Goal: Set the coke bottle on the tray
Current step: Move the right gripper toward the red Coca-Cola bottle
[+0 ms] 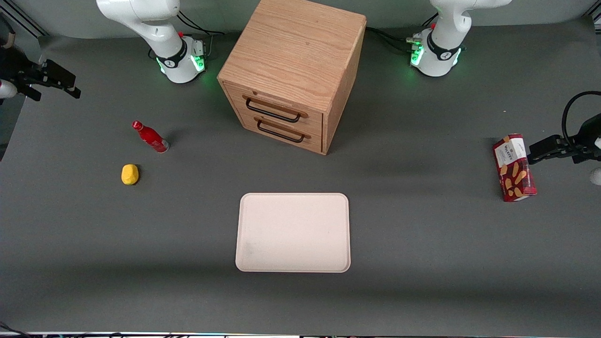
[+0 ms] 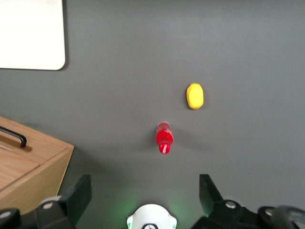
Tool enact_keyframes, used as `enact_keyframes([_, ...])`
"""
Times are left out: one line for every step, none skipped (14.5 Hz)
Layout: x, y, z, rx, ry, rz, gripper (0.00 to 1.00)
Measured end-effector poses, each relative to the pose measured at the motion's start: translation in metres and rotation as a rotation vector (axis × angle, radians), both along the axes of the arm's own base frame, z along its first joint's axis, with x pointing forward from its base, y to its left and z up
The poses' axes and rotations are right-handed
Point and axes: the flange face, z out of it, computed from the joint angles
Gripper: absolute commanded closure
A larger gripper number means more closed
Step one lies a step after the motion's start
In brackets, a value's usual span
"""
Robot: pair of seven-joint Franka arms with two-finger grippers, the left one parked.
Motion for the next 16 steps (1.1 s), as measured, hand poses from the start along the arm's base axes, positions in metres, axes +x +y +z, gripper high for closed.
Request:
enact_keyframes([-0.008, -0.001, -0.004, 0.002, 0.007, -0.002, 0.00])
enact_keyframes([-0.016, -0.002, -0.009, 0.004, 0.014, -0.003, 0.00])
enact_keyframes([-0.022, -0.002, -0.013, 0.005, 0.019, -0.003, 0.00])
enact_keyframes([-0.028, -0.002, -0.016, 0.004, 0.024, -0.003, 0.00])
enact_keyframes([-0.032, -0.003, -0.019, 0.000, 0.026, -0.003, 0.00])
enact_keyframes([-0.035, -0.004, -0.022, -0.002, 0.022, -0.004, 0.00])
enact_keyframes([-0.035, -0.004, -0.025, -0.002, 0.014, -0.005, 0.00])
enact_keyframes([-0.034, -0.005, -0.031, -0.002, 0.003, -0.006, 0.00])
enact_keyframes([-0.033, -0.005, -0.038, -0.003, -0.011, -0.005, 0.00])
enact_keyframes([-0.033, -0.005, -0.047, -0.003, -0.021, -0.005, 0.00])
enact_keyframes([-0.033, -0.004, -0.056, -0.003, -0.022, -0.005, 0.00])
enact_keyframes([-0.034, -0.004, -0.062, -0.003, -0.025, -0.005, 0.00])
enact_keyframes([-0.035, -0.004, -0.064, -0.003, -0.033, -0.005, 0.00])
enact_keyframes([-0.035, -0.004, -0.066, -0.003, -0.045, -0.004, 0.00])
enact_keyframes([-0.035, -0.004, -0.070, -0.004, -0.060, -0.004, 0.00])
enact_keyframes([-0.033, -0.004, -0.079, -0.004, -0.077, -0.003, 0.00])
